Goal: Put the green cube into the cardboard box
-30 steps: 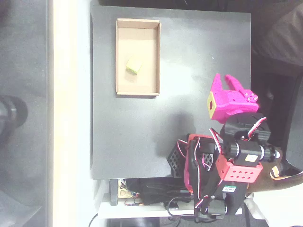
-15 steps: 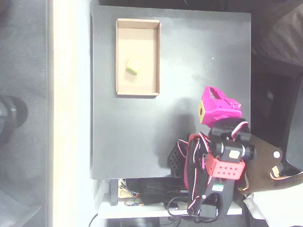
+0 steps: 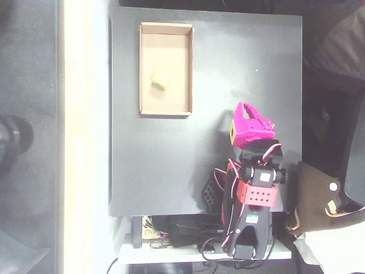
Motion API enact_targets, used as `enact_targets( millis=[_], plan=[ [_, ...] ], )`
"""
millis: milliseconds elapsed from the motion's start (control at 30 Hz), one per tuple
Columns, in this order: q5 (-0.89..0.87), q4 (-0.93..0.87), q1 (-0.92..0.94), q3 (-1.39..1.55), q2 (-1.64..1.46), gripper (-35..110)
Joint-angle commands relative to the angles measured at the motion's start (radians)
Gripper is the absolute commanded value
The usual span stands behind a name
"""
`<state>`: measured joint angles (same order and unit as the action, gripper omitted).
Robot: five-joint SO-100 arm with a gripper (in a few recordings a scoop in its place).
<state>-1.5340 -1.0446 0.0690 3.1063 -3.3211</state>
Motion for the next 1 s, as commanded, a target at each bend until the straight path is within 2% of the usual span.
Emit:
enact_targets(
  millis=[0, 333, 600, 967],
  plan=[
    [-0.003, -0.002, -0.054, 0.04, -0.02, 2],
    [-0.005, -0.035, -0.091, 0.051, -0.018, 2],
    [-0.005, -0.25, -0.091, 0.051, -0.018, 2],
    [-0.017, -0.374, -0.091, 0.051, -0.018, 2]
  ],
)
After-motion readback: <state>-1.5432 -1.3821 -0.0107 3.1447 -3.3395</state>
